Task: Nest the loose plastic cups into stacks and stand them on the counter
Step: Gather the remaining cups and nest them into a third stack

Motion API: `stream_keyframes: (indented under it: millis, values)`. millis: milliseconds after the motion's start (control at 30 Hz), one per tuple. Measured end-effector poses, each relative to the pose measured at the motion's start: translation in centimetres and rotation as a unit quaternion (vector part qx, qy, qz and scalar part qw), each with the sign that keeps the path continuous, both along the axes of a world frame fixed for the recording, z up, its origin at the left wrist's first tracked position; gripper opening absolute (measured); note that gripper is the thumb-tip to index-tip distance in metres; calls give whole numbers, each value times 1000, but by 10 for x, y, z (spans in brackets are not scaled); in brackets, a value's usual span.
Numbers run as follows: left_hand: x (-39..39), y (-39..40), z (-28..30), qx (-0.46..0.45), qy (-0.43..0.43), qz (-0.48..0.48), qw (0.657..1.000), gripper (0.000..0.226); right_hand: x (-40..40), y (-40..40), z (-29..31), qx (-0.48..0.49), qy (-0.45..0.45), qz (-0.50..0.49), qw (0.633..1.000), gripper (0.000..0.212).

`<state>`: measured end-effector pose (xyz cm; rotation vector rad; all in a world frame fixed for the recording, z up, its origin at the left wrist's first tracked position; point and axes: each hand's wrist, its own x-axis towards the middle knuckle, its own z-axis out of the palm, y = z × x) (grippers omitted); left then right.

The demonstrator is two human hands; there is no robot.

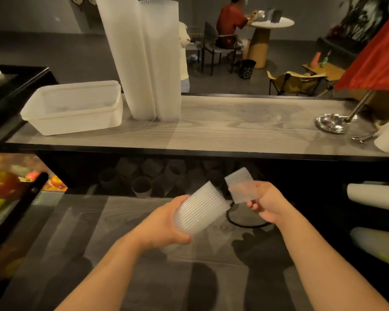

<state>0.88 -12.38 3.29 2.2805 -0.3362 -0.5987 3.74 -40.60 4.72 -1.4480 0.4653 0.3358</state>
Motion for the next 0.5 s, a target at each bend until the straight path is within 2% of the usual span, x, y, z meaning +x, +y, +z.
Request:
stream_keyframes:
  millis: [133,500]
  values:
    - [1,-3,3,-27,-11,-24,999,94,-11,15,12,9,-26,102,994,20]
    - [0,0,10,-47,-18,-48,998,90,-6,16,12,-13,0,128,992,18]
